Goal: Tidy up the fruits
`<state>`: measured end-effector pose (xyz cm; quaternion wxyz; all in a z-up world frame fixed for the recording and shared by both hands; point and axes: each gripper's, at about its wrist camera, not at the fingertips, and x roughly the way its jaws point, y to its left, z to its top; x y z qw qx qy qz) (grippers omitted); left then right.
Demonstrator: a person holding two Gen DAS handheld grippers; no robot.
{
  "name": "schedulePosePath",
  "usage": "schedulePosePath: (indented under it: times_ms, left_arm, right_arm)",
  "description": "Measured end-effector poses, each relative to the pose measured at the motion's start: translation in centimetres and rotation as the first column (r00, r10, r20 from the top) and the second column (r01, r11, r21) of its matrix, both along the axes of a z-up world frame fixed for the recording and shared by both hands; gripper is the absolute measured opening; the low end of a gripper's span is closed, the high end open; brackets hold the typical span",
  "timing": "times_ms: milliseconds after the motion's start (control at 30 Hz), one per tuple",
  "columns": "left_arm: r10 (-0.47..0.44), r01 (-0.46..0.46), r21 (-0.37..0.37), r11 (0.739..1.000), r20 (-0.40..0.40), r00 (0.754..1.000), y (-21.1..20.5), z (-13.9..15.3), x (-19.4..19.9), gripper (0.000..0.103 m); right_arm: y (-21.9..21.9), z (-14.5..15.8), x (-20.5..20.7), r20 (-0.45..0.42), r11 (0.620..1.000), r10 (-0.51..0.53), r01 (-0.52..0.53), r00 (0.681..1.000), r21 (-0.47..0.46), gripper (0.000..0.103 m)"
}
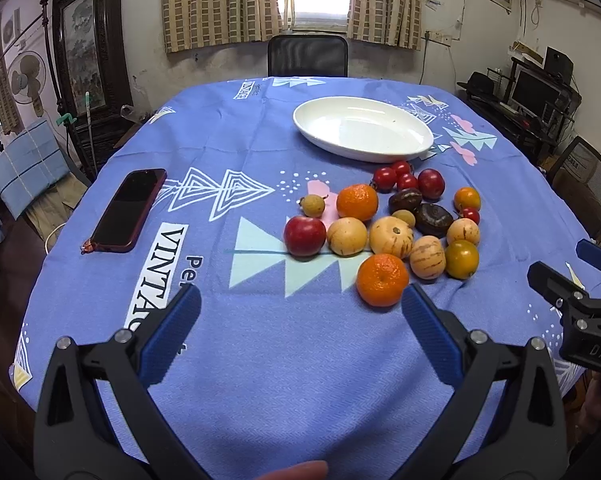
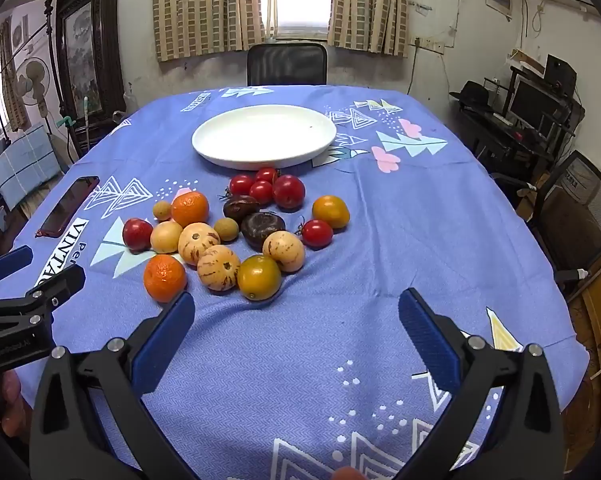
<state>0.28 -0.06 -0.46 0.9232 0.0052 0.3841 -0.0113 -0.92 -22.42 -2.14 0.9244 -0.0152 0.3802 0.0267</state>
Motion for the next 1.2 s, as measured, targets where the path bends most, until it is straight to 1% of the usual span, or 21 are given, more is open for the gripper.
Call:
schedulePosePath:
  times_ms: [433, 800, 867, 967, 1033, 1100, 1200]
  left_arm:
    - [-0.024, 0.024, -0.021, 0.999, 0.009, 1.0, -0.3, -0.2, 0.3, 0.101]
    - [-0.043, 0.043, -0.019, 0.999, 0.015, 0.999, -0.8, -0.4, 0.6, 0.101]
    - [-0.045, 0.045, -0.021, 0.999, 0.015, 0.999, -0.7, -0.6, 0.7, 0.101]
    - [-0.055, 0.055, -0.023, 0.998, 0.011, 0.998, -0.6, -0.8, 1.1, 0.101]
    - [-0.072, 0.073, -0.028, 0.997, 0.006, 0.997, -0.4, -1.0, 1.3, 0.101]
    - [-0.098, 0.097, -0.035, 0.995, -0.003, 0.995, -0.1, -1.4, 1.5, 0.101]
    - [-0.143, 0.142, -0.043, 0.989, -0.014, 0.99, 0.2, -2.2, 1.9, 0.101]
  right_arm:
    - [-0.3, -0.6, 0.5, -0.01, 1.0, -0.005, 0.005, 1.0, 0.002, 0.102]
    - [-0.4, -0.8, 1.0, -0.015, 1.0, -0.009, 0.009, 1.0, -0.001, 0.102]
    - [-0.6, -0.8, 1.1, -0.012, 1.0, -0.003, 0.003, 1.0, 0.0, 0.102]
    - [-0.9, -0.8, 1.0, 0.022, 1.0, 0.022, -0.021, 1.0, -0.018, 0.102]
    - [-1.6, -0.9, 0.9, 0.039, 0.999, 0.046, -0.045, 0.998, -0.011, 0.102]
    - [-2.4, -1.3, 1.1, 0.033, 0.997, 0.076, -0.076, 0.997, 0.02, 0.102]
    - [-3.7, -2.2, 1.9, 0.0, 0.992, 0.112, -0.112, 0.994, 0.056, 0.102]
